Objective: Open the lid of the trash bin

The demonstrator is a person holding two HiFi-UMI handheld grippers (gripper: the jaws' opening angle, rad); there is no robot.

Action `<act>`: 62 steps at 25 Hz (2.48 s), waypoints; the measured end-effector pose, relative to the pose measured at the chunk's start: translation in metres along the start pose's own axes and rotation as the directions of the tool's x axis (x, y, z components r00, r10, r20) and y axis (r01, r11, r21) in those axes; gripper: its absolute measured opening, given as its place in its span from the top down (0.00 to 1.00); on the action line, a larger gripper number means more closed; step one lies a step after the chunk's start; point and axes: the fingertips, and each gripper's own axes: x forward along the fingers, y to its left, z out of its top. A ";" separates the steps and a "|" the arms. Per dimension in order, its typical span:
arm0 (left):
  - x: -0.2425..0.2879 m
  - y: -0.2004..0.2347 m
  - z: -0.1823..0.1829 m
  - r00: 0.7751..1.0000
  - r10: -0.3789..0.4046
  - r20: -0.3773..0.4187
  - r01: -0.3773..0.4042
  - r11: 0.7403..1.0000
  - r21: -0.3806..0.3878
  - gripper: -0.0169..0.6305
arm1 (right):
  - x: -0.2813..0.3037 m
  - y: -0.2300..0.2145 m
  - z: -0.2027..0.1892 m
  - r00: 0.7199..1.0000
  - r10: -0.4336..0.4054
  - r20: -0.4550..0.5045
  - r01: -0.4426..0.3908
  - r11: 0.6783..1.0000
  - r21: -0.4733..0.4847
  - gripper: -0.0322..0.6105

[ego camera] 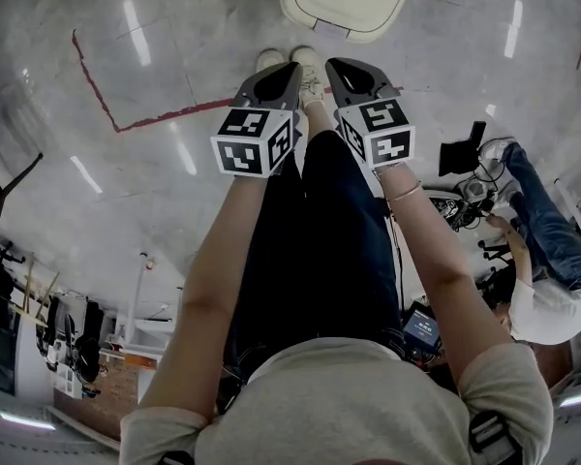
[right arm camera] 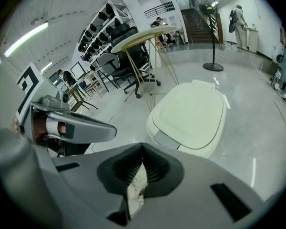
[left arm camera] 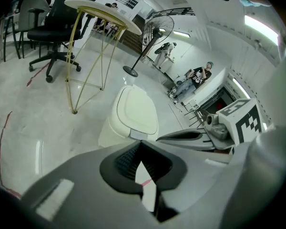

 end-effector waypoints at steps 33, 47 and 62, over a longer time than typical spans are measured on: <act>0.054 0.034 0.026 0.999 0.046 -0.019 -0.044 0.993 0.114 0.97 | 0.053 -0.061 -0.004 0.970 -0.243 0.026 0.242 0.970 0.039 0.94; 0.036 0.020 -0.007 0.997 0.011 -0.080 0.003 0.985 0.172 0.97 | 0.058 -0.059 -0.005 0.964 -0.263 -0.045 0.258 0.961 -0.095 0.94; 0.016 0.015 0.014 0.999 0.022 -0.050 -0.012 0.984 0.179 0.97 | 0.050 -0.063 -0.002 0.971 -0.232 -0.057 0.236 0.968 0.080 0.94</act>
